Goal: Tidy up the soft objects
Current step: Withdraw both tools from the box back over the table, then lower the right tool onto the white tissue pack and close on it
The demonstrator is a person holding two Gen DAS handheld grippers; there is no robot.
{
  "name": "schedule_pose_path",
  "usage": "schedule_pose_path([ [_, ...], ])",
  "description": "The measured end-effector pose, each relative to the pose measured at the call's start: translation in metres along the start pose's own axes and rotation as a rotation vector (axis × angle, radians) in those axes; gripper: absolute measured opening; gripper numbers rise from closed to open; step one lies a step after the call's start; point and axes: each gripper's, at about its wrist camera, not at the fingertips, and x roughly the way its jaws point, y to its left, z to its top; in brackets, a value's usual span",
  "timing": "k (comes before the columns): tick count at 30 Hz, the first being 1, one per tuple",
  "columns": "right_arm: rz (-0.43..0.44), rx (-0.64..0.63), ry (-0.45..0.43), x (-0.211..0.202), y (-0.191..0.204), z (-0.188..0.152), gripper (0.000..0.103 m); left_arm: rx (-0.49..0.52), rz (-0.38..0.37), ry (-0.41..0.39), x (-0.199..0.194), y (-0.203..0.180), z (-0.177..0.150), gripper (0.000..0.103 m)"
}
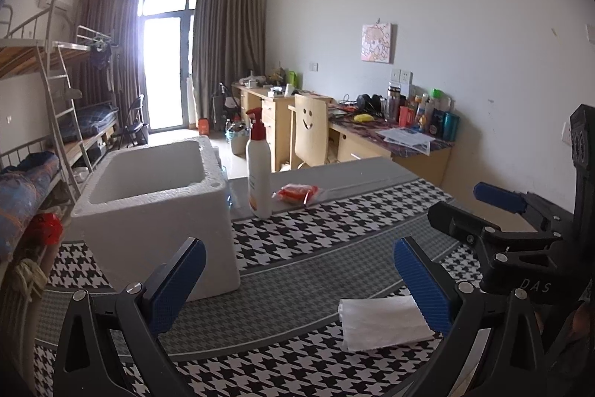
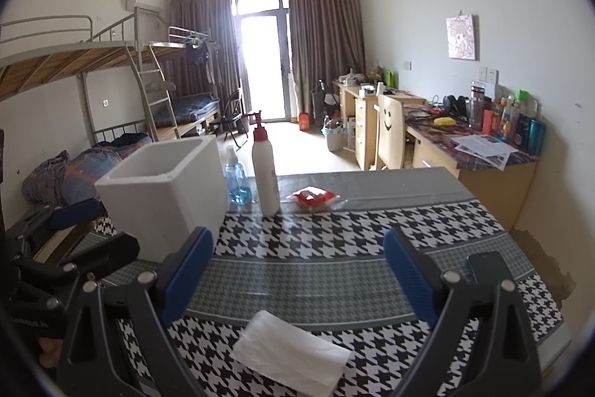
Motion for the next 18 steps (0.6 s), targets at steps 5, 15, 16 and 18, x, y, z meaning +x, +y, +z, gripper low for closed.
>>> schedule_pose_path([
  [5,-0.008,-0.024,-0.003,-0.005,-0.001,-0.009,0.095,0.000,-0.012,0.007,0.002,-0.003,-0.007,0.102],
  [15,-0.004,-0.022,0.041,-0.003,-0.004,-0.031,0.095,-0.008,-0.043,0.050,0.013,-0.004,-0.024,0.102],
  [16,-0.005,-0.019,0.043,-0.003,-0.004,-0.033,0.095,-0.004,-0.039,0.054,0.014,-0.005,-0.026,0.102],
  [18,-0.005,-0.011,0.046,-0.004,-0.005,-0.036,0.095,-0.004,-0.041,0.067,0.017,-0.005,-0.031,0.102],
])
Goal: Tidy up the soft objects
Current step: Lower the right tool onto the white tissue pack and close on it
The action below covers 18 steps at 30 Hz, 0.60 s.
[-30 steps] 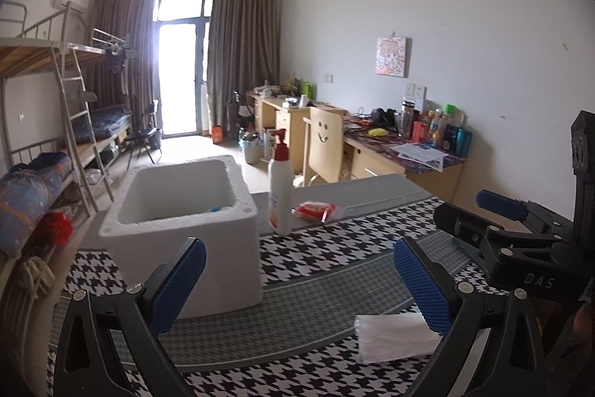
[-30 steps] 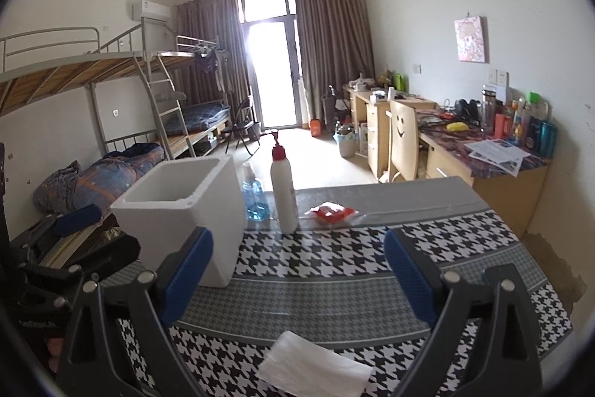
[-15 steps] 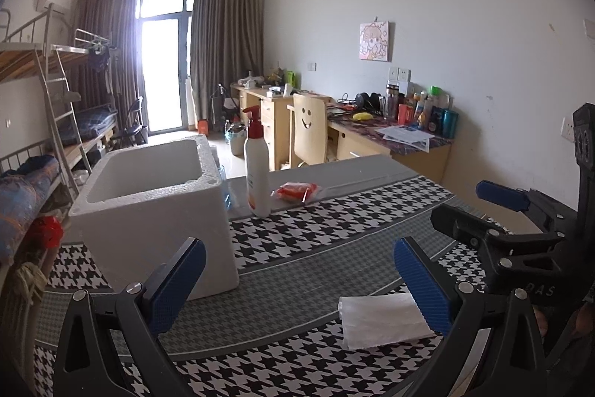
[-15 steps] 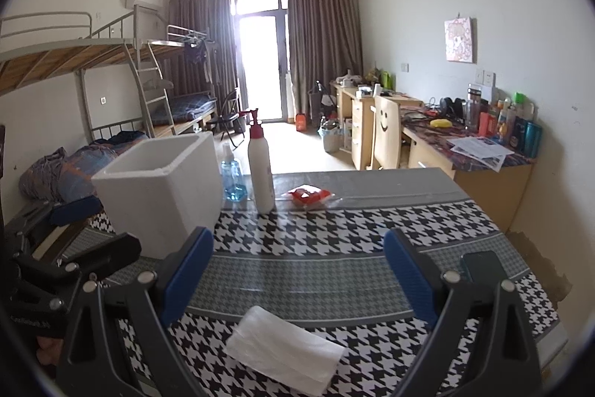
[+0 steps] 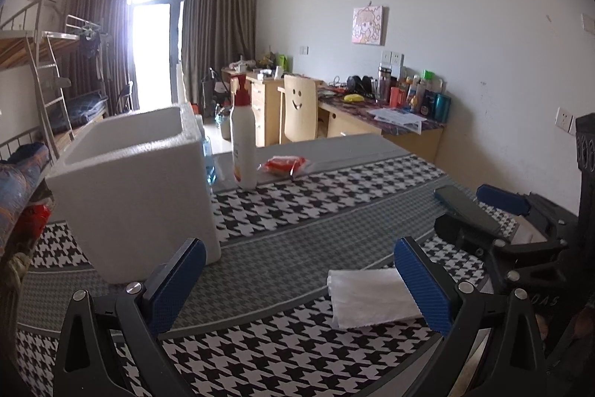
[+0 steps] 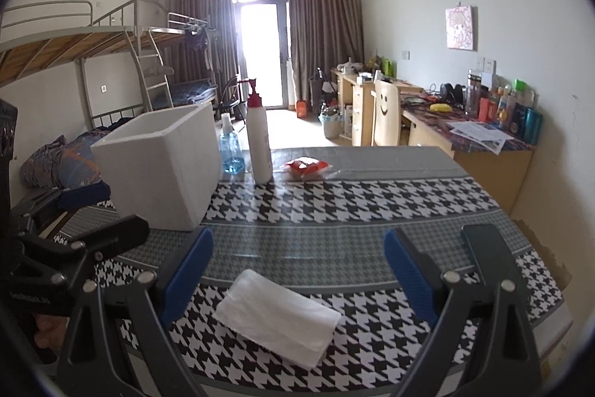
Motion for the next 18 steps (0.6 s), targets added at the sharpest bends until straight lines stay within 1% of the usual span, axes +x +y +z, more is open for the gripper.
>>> schedule_pose_path([
  [6,0.000,0.010,0.031,0.004,-0.006,-0.008,0.095,-0.018,-0.021,0.019,0.004,0.000,-0.010,0.102],
  [11,0.011,0.009,0.062,0.009,-0.007,-0.020,0.095,0.016,-0.016,0.021,0.009,-0.009,-0.018,0.102],
  [14,0.009,0.000,0.071,0.011,-0.006,-0.026,0.095,0.013,-0.019,0.038,0.013,-0.009,-0.023,0.102],
  [18,0.010,-0.009,0.108,0.017,-0.007,-0.035,0.095,0.027,-0.024,0.065,0.021,-0.012,-0.029,0.102],
])
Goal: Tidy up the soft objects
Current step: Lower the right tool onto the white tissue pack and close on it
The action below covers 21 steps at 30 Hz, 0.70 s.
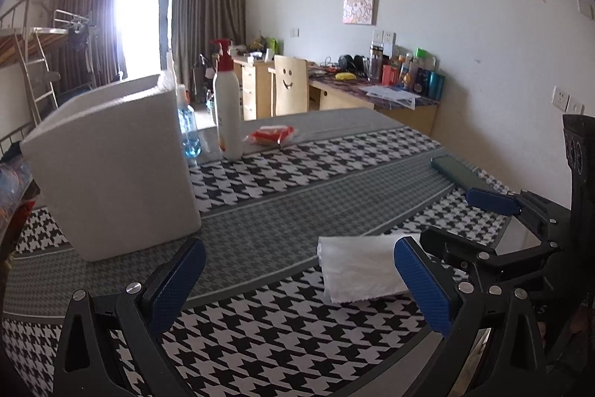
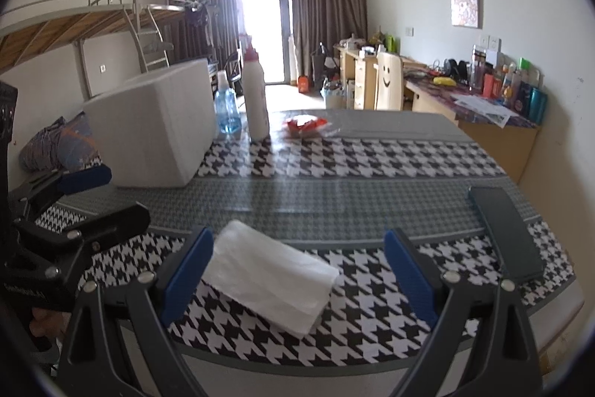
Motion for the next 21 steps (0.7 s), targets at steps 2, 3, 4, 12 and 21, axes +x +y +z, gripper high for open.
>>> schedule_pose_path([
  [2,0.002,0.003,0.014,0.003,-0.001,-0.003,0.095,-0.006,-0.010,0.022,0.005,0.000,-0.001,0.102],
  [3,0.002,0.004,0.022,0.005,-0.001,-0.006,0.095,-0.007,-0.011,0.025,0.005,0.000,-0.002,0.102],
  [4,0.003,0.004,0.031,0.006,-0.002,-0.008,0.095,-0.005,-0.011,0.026,0.006,-0.001,-0.003,0.102],
  [12,0.043,0.021,0.093,0.016,-0.003,-0.019,0.095,-0.016,-0.002,0.042,0.012,0.002,-0.007,0.102],
  [21,0.113,0.044,0.176,0.030,-0.003,-0.027,0.087,-0.037,0.016,0.056,0.015,0.006,-0.008,0.102],
])
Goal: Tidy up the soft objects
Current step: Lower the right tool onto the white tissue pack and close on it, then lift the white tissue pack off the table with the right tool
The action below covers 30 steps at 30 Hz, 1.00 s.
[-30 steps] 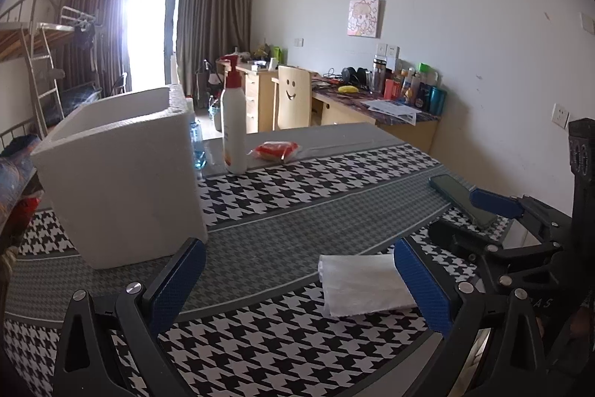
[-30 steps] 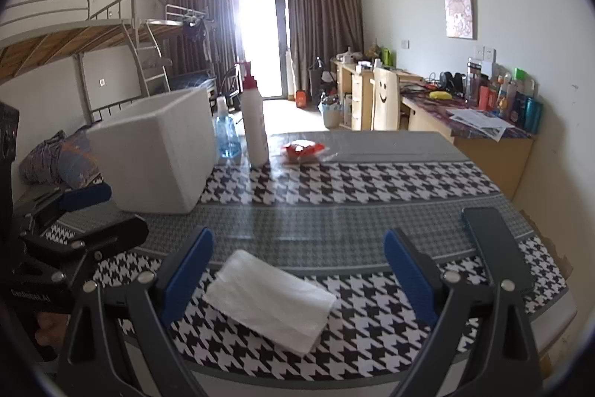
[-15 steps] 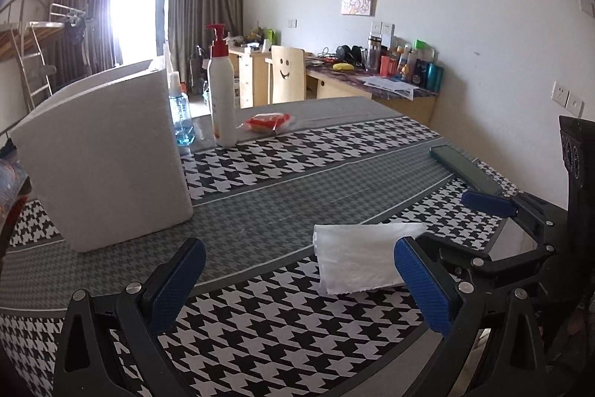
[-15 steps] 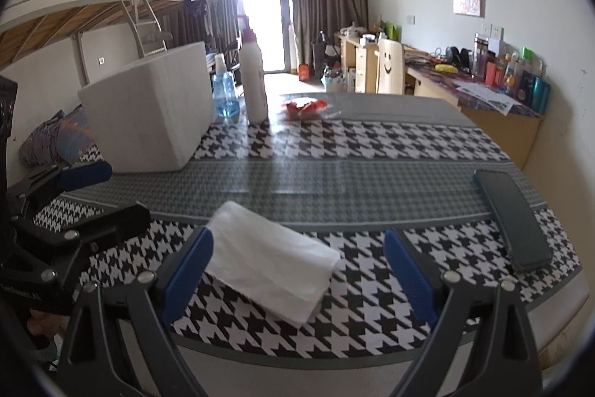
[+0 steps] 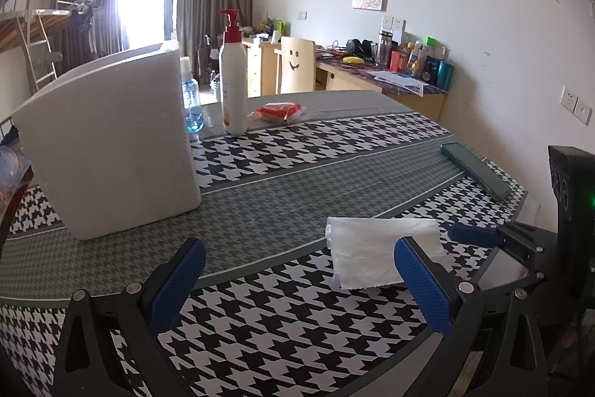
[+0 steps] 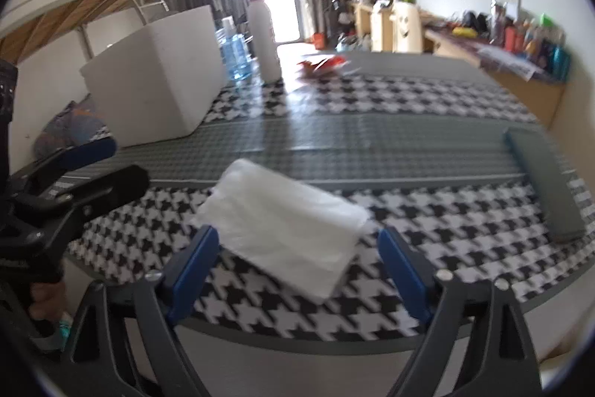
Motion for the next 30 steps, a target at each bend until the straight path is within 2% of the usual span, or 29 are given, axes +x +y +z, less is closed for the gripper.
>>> schedule_pose_path([
  [3,-0.003,-0.031,0.018,0.004,0.007,-0.004,0.085,-0.004,0.001,-0.001,-0.001,0.001,0.000,0.102],
  [6,0.003,-0.045,0.047,0.011,0.010,-0.007,0.079,-0.010,0.006,0.012,0.001,0.004,-0.002,0.102],
  [12,-0.047,-0.065,0.069,0.016,0.013,-0.010,0.067,-0.025,0.011,0.027,0.003,0.007,-0.003,0.102],
  [15,-0.078,-0.069,0.075,0.014,0.013,-0.010,0.052,-0.033,0.009,0.038,0.005,0.008,-0.003,0.102],
  [17,-0.087,-0.053,0.078,0.012,0.008,-0.009,0.038,-0.035,0.008,0.040,0.005,0.008,-0.004,0.102],
  [18,-0.086,-0.045,0.080,0.011,0.005,-0.009,0.035,-0.032,0.008,0.043,0.005,0.008,-0.005,0.102],
  [20,-0.073,-0.034,0.079,0.010,0.000,-0.006,0.019,-0.029,0.009,0.046,0.006,0.007,-0.005,0.102],
  [23,-0.077,-0.037,0.072,0.010,-0.005,-0.001,0.008,-0.027,0.005,0.049,0.006,0.005,-0.006,0.102],
  [30,-0.064,-0.025,0.025,-0.008,-0.006,0.007,0.005,-0.014,-0.001,0.047,0.004,0.000,-0.006,0.102],
])
